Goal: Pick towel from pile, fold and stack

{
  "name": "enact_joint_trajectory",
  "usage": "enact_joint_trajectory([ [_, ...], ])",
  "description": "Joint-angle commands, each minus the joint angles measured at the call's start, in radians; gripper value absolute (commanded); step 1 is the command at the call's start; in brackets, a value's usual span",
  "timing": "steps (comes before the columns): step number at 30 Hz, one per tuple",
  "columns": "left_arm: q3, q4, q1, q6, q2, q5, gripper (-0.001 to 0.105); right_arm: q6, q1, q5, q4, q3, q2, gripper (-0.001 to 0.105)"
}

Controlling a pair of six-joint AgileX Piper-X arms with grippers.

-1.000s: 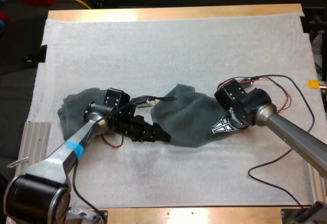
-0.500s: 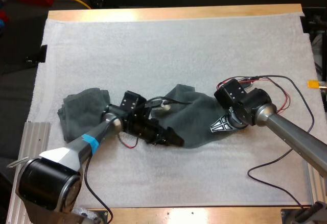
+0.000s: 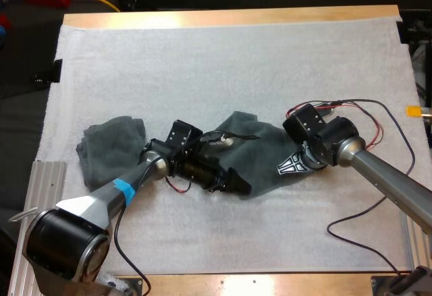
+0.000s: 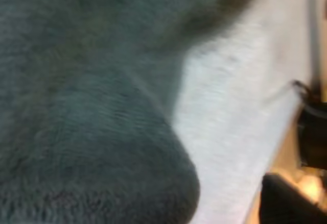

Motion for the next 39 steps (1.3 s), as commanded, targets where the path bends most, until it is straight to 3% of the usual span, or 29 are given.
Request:
enact_joint_trajectory([
  [1, -0.004, -0.010, -0.006, -0.009, 0.000, 0.044, 0.057, 0.004, -0.006, -0.007, 0.003, 0.000, -0.006, 0.002],
  [10, -0.004, 0.061, -0.006, 0.012, 0.000, 0.032, 0.057, 0.004, -0.006, -0.007, 0.002, 0.000, -0.006, 0.002],
  [13, -0.004, 0.090, -0.006, 0.019, 0.000, 0.006, 0.044, 0.004, -0.006, -0.007, 0.000, 0.000, -0.006, 0.002],
  [20, -0.004, 0.147, -0.006, 0.029, 0.000, -0.065, 0.023, 0.034, -0.006, -0.007, -0.003, 0.000, -0.006, 0.002],
  [25, -0.005, 0.235, -0.006, 0.102, -0.022, -0.204, 0.000, 0.042, -0.006, -0.007, -0.001, 0.000, -0.006, 0.002],
  [29, -0.007, 0.300, -0.004, 0.169, -0.085, -0.272, 0.000, 0.042, -0.006, -0.051, 0.019, 0.000, -0.006, 0.005],
  [35, -0.025, 0.372, 0.000, 0.183, -0.212, -0.283, 0.000, 0.042, 0.008, -0.091, 0.056, -0.001, -0.044, 0.006],
  [39, -0.087, 0.475, 0.000, 0.214, -0.279, -0.381, 0.000, 0.042, 0.032, -0.074, 0.054, -0.002, -0.130, 0.001],
])
